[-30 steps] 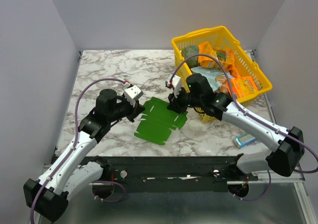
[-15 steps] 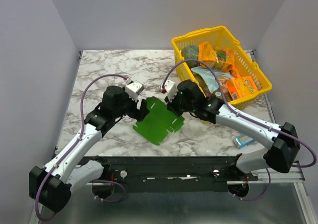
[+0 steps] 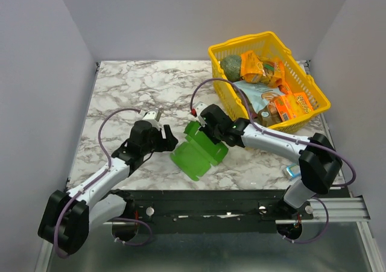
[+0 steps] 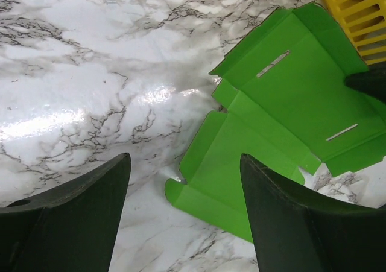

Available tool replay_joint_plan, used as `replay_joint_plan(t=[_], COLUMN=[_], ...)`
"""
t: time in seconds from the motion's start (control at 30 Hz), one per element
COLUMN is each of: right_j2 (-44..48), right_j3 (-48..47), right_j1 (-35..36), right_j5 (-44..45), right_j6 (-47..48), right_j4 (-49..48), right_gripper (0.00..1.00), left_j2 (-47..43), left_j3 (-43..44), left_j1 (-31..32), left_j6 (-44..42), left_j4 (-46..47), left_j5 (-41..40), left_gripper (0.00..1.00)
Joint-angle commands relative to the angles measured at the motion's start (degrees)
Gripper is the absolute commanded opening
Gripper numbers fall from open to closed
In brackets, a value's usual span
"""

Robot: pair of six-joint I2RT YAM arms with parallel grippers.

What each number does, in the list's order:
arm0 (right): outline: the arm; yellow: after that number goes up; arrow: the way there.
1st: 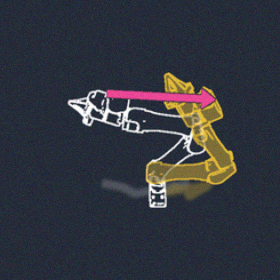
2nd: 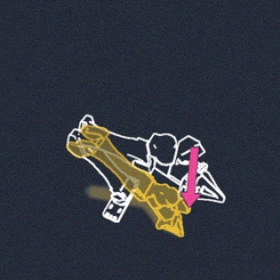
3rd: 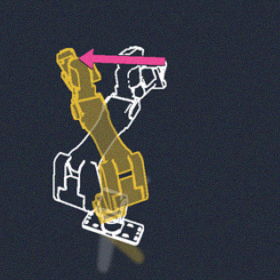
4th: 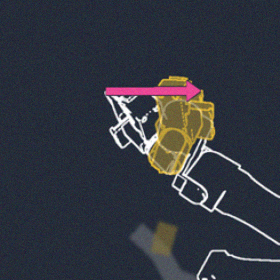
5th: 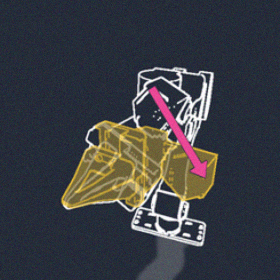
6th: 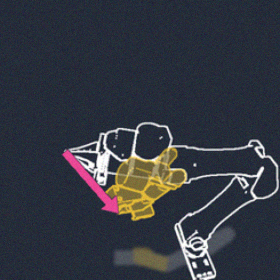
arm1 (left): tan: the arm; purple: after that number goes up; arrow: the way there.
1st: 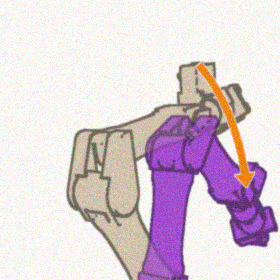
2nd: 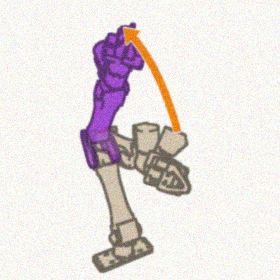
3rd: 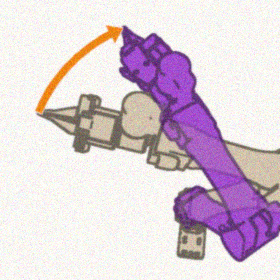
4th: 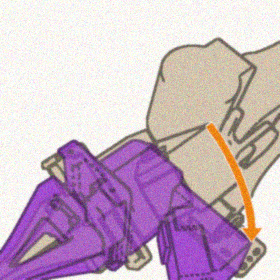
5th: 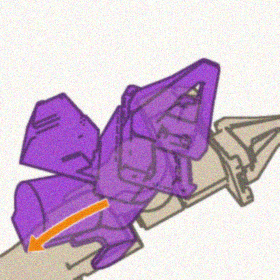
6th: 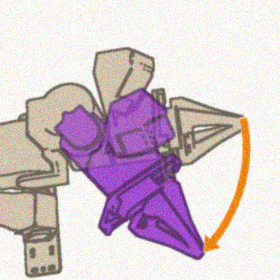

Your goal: Fold the paper box

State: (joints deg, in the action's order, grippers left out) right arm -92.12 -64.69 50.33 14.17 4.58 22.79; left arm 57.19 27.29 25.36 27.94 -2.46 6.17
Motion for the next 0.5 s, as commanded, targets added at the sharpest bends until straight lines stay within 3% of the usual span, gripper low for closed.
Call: replay_joint_plan(t=[0.0, 0.23, 0.47], right_j2=[-2.1, -4.0, -7.1], right_j3=[-0.3, 0.8, 0.9], right_j1=[0.6, 0.9, 3.0], right_j5=[2.2, 2.8, 8.7], right_j6=[-1.6, -3.0, -3.3], right_j4=[-0.1, -2.2, -3.4], right_gripper=[0.01, 0.01, 0.01], left_j2=[3.4, 10.8, 12.1], left_j3=[-2.7, -5.3, -2.2], left_j1=[0.8, 2.4, 4.3], left_j6=[1.6, 1.3, 10.6], left_j4=[16.0, 26.8, 30.6], left_j5=[2.3, 3.1, 0.5], left_gripper=[0.77, 0.66, 0.65])
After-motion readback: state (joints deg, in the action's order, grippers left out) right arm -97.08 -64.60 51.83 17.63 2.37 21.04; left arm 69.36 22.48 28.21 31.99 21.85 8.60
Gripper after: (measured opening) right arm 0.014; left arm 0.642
